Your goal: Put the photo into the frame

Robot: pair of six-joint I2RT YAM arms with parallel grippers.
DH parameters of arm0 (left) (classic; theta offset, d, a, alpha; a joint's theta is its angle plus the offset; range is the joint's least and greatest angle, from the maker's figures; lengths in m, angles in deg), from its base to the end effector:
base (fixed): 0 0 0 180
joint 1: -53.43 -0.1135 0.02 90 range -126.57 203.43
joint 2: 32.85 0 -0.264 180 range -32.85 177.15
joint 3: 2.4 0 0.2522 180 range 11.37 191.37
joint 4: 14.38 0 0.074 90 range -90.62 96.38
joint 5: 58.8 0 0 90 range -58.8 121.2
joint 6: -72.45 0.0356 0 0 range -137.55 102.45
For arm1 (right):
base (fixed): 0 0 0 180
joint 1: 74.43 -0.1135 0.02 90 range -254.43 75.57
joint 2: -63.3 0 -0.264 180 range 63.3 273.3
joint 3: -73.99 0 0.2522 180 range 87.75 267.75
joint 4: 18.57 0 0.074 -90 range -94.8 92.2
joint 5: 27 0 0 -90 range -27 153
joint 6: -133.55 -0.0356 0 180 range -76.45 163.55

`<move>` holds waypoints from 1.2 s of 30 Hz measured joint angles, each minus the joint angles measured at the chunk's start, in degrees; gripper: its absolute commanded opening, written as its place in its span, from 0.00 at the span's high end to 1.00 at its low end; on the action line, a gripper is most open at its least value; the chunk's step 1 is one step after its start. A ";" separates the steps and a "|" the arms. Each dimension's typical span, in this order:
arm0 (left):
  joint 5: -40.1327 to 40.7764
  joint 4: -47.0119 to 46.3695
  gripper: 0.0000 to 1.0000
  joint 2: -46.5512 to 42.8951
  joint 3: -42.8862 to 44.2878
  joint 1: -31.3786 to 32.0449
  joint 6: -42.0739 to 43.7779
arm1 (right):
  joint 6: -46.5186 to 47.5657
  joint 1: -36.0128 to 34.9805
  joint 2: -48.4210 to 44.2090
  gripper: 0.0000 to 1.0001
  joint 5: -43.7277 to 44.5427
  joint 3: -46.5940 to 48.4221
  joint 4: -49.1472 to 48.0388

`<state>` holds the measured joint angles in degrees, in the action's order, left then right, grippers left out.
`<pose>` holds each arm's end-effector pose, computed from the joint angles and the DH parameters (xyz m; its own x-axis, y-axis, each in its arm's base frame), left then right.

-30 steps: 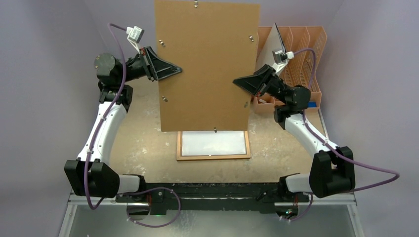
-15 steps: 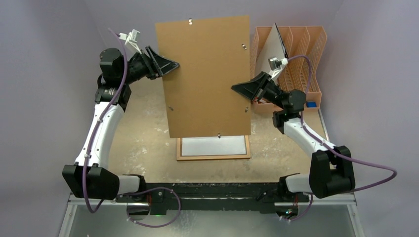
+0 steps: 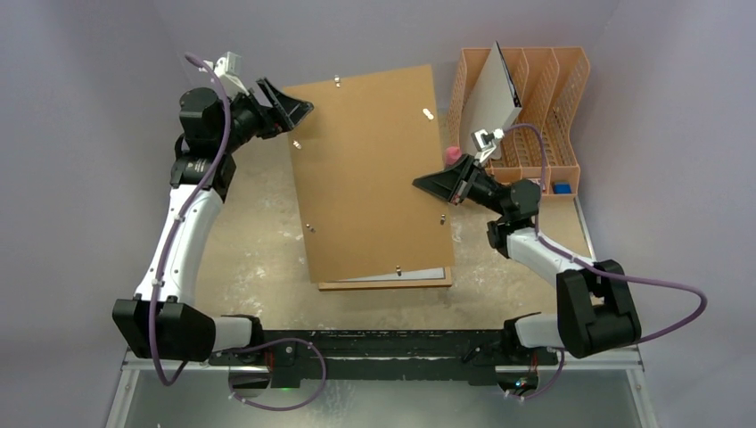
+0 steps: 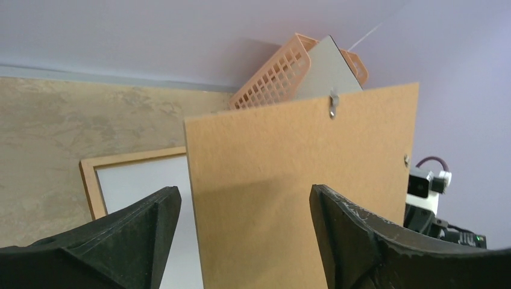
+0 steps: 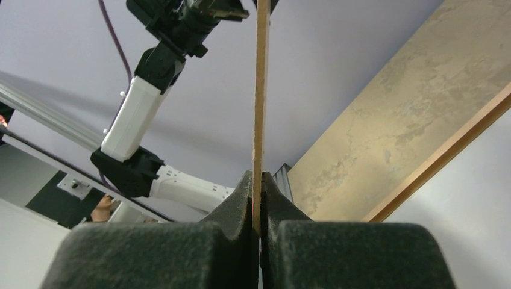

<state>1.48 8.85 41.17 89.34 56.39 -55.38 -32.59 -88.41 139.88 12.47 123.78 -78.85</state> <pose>0.2907 -0.0327 0.4340 -0.4055 -0.5124 -0.7570 0.3658 0.6679 -0.6481 0.2500 0.0906 0.3099 -0.6274 0.4798 -0.6133 -0.7063 -0.0189 0.7077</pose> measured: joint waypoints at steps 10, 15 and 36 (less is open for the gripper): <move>4.83 -1.64 0.16 5.95 0.00 0.13 2.49 | -0.76 -2.80 2.27 1.00 1.75 -0.94 -1.11; 7.54 -0.31 0.14 7.58 0.00 0.17 3.21 | 2.19 -4.94 3.48 1.00 3.50 -0.94 2.36; 21.33 10.95 0.13 11.45 3.91 0.55 18.97 | 6.27 -7.85 5.25 1.00 7.56 -0.92 11.19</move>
<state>22.82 19.80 52.62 93.25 56.94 -36.40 -26.31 -96.25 145.12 20.04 122.86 -67.65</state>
